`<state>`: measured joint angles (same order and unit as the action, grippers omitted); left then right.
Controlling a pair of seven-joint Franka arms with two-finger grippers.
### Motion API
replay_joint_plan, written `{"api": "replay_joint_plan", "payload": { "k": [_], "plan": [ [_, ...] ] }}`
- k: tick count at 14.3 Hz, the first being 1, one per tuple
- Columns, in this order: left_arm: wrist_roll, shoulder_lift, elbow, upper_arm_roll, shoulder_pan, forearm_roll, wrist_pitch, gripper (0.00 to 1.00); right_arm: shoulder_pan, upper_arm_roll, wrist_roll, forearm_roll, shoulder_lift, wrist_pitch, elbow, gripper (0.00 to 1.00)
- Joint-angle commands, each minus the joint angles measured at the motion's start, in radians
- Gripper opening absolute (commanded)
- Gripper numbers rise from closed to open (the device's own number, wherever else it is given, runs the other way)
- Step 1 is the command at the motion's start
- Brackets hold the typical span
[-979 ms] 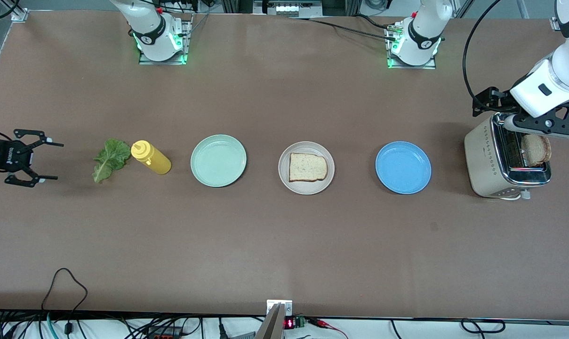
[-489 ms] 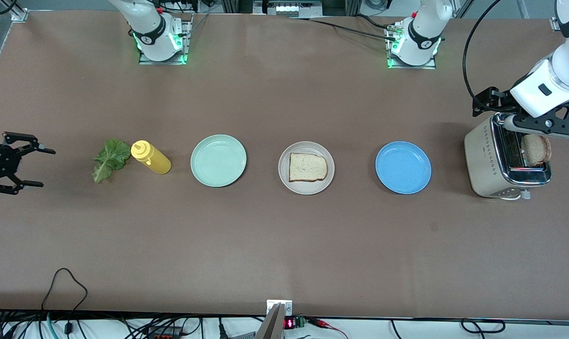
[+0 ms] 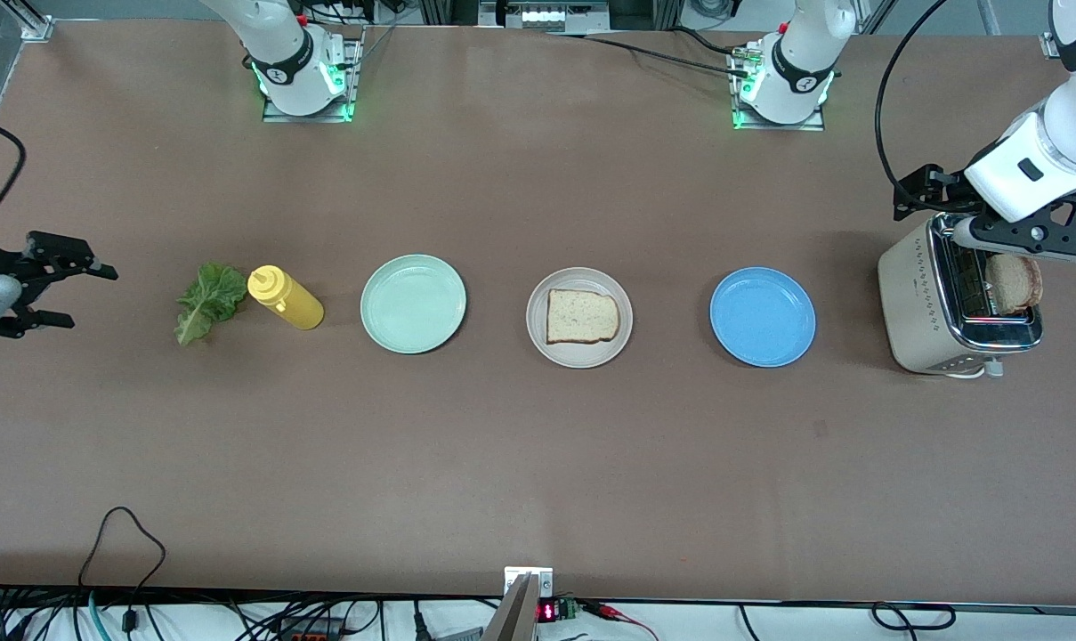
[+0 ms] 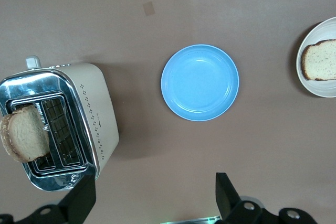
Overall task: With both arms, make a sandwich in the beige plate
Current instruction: 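Lower the right gripper down onto the green lettuce leaf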
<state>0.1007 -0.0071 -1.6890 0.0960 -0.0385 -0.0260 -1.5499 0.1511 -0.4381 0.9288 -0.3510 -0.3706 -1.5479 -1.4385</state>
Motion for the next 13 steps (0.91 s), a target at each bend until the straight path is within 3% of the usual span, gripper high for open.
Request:
{"api": "replay_joint_plan", "payload": {
  "k": [1, 7, 13],
  "plan": [
    [-0.006, 0.004, 0.022, 0.002, -0.003, 0.006, 0.02, 1.0, 0.048, -0.018, -0.225, 0.087, 0.03, -0.024, -0.075, 1.0],
    [-0.007, 0.004, 0.022, 0.002, -0.003, 0.006, 0.02, 1.0, 0.047, -0.016, -0.563, 0.191, -0.074, -0.132, -0.154, 1.0],
    [-0.001, 0.004, 0.022, 0.002, -0.003, 0.006, 0.02, 1.0, 0.042, -0.031, -0.663, 0.195, -0.169, -0.147, -0.155, 1.0]
  ]
}}
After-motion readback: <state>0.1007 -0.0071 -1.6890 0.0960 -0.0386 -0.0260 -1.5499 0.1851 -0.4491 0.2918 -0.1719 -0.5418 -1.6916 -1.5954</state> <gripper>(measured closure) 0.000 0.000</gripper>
